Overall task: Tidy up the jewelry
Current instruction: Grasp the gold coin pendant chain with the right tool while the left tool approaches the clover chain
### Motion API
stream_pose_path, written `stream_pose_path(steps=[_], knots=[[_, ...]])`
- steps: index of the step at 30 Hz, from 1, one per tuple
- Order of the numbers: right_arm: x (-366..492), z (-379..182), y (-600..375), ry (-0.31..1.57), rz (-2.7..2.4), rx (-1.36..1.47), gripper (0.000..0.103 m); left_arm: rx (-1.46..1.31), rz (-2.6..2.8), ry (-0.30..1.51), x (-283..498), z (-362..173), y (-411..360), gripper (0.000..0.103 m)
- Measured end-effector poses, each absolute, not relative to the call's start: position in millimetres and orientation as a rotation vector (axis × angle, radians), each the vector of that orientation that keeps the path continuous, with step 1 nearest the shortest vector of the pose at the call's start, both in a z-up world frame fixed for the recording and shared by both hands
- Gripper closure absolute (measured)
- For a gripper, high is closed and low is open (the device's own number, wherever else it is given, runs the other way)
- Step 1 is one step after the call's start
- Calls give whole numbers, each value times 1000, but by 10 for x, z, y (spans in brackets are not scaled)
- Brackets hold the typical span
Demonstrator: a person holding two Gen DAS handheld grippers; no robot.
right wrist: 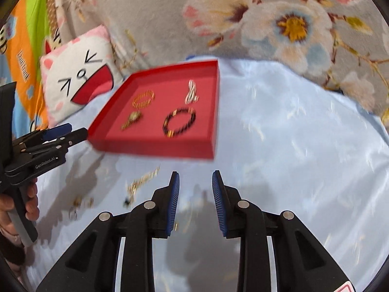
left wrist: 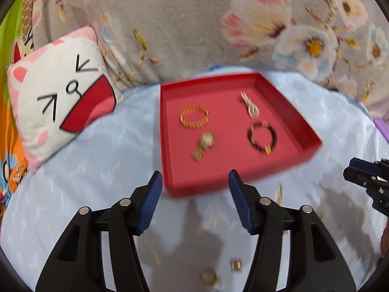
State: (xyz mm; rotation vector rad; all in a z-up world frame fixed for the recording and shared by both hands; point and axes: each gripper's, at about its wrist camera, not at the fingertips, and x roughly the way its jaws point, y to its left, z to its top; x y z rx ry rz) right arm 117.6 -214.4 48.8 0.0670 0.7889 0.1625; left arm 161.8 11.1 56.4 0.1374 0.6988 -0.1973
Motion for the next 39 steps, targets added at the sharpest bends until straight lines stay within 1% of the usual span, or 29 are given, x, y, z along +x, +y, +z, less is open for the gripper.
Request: stream_pose_path(steps=[4,8,13,23,26,27,28,30,39], knots=[[956,299,-2073,825,186,64,75,121,-213,739,1397,337,157,46],[925,153,-1958,857,205,55,75,91,-229,742,1249,200,169,46],[982,19,-1871,891,217,70,75,67,-251,756,1226,124,157,46],[1128,-18,-1707,904,190,16,75,71,-246,766,1227,105,147,45],[1138,-20,-1689,906,178,-1,78,73,-246,765,1224,103,144,45],[1138,-20,-1684,906,171,-10,82,74,-247,765,1222,102,140,45],[1135,-18,-1681,905,164,-17,89,75,-249,765,1220,102,135,45],[1131,-23,-1704,907,173,-7,95,80,-251,764,1213,103,117,45],[1003,10,-1874,898,149,32,96,118,-300,781,1215,119,-100,45]])
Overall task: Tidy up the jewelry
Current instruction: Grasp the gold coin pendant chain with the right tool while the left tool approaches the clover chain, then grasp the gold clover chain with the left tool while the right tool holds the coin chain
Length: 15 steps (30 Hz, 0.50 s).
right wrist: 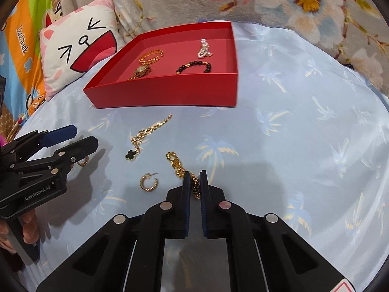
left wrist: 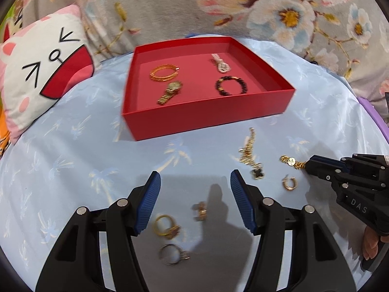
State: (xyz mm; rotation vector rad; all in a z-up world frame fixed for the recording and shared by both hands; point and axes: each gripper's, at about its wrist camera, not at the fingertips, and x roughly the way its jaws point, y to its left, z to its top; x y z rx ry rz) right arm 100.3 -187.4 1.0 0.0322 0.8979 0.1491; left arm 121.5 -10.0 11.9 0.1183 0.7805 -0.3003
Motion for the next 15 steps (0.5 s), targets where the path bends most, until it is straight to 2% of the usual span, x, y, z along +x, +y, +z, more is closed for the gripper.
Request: stream_pose_path(steps=[10,12,13,15], knots=[[870,101,-2081,885,126,83,96,166,-383,829,1328,56,-629,46],[870,102,-2097,886,124,87,96,170,-386,846,1354,14,-683,52],[872,106,-2104,885,124,89,96,168,-390,867,1377,-24,-708,60],[873,111,-2113,884,124,94,96,178,-379,856,1371,-29,-715,64]])
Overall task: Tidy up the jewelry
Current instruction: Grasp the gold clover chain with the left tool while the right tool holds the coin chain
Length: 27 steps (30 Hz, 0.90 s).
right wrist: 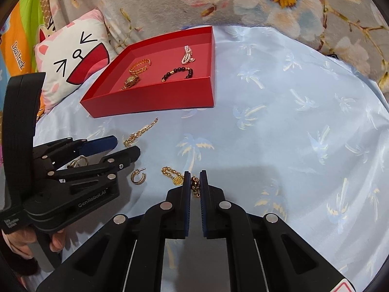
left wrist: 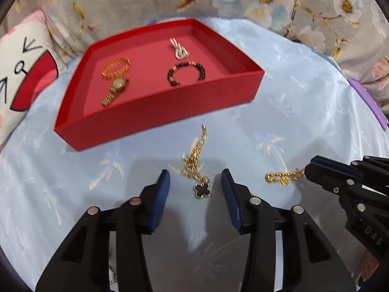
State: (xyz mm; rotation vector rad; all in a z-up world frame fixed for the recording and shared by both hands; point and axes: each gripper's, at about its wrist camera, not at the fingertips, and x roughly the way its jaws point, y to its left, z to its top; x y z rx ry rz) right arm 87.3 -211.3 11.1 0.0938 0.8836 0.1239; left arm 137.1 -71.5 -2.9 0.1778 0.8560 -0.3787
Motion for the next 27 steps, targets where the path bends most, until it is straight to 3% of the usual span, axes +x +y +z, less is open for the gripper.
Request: stream_pose_path(steps=[4,6,27], knots=[[882,107,-2121,889,126,103,96,176,-383,852,1348,-19,-697,94],[879,115,-2123,887,129,107,96,154,-396,862,1356,-14,-669,101],[804,739,-2232,746,156,138,96,71,-420,678,1338,1049,-264,102]])
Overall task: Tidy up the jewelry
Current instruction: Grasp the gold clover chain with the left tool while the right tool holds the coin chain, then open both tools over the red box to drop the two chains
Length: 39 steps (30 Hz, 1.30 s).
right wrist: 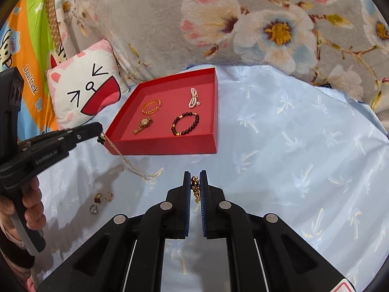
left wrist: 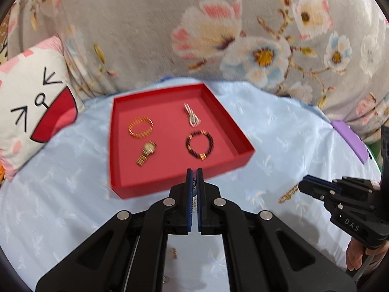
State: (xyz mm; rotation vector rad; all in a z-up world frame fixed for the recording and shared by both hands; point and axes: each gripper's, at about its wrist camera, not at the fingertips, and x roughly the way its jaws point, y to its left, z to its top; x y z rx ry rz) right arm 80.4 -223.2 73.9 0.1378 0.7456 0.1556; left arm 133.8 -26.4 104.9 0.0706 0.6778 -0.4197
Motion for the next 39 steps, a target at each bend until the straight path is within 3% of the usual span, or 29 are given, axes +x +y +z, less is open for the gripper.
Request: stream_pose_path(steps=[10,18,28,39], knots=[[1051,1126,-2171,698,194,119,96,99,-391,576,1536,1630,-224,102],[1766,1392,-1968,680,216,124,96,105,-344,535,2050,1886,-374,102],[2797,981,-1851,773,163,109,96,103,-281,614,2955,1464,-546,102],[3119,542,-1912,843,93,83,96,119,-268,688,3299,1001,-794,101]])
